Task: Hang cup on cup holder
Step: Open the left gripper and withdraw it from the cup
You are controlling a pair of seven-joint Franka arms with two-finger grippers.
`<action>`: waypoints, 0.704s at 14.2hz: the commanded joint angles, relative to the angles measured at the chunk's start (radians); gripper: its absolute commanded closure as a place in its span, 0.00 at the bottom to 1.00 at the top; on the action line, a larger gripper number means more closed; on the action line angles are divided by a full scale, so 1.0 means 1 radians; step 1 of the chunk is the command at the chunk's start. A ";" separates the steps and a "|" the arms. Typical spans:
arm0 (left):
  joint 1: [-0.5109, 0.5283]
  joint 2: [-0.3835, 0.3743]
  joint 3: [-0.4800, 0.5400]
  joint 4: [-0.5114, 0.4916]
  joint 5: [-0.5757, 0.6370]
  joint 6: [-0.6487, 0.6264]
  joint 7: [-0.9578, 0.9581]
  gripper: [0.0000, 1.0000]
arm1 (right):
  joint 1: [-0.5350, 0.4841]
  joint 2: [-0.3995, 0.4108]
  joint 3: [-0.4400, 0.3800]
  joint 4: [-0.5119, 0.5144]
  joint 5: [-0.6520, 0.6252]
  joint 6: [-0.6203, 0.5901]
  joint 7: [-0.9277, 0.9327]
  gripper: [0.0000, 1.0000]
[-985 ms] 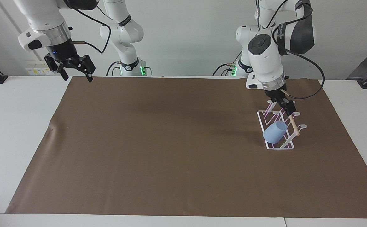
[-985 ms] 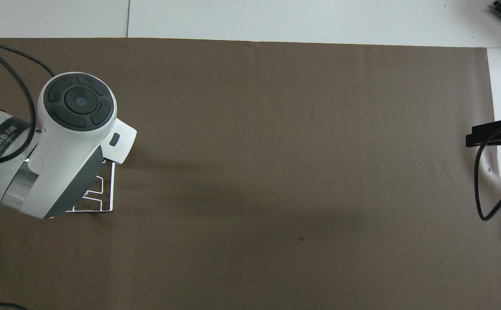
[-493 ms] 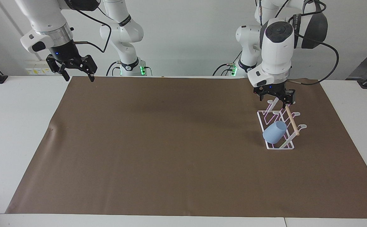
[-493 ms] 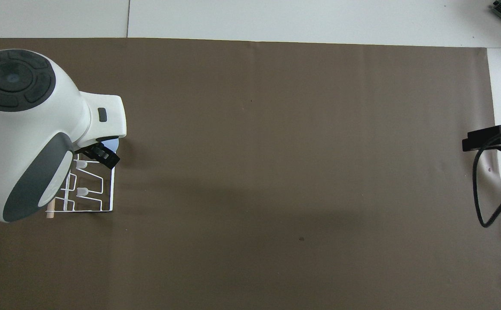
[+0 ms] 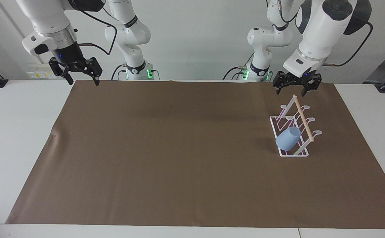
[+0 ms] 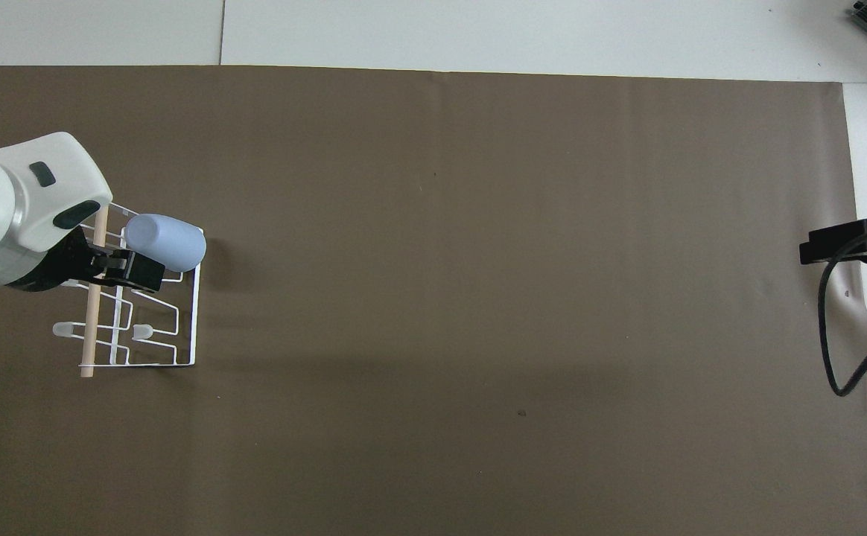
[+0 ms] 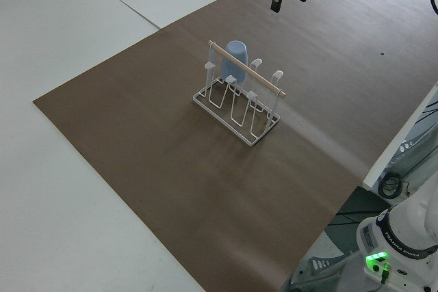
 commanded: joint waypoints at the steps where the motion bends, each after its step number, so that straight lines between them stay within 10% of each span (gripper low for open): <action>1: 0.056 -0.019 -0.003 -0.004 -0.035 -0.039 -0.032 0.00 | -0.002 -0.029 0.004 -0.022 -0.009 -0.013 -0.021 0.00; 10: 0.117 -0.032 -0.008 0.012 -0.030 -0.050 -0.029 0.00 | -0.004 -0.063 0.003 -0.026 -0.010 -0.016 -0.018 0.00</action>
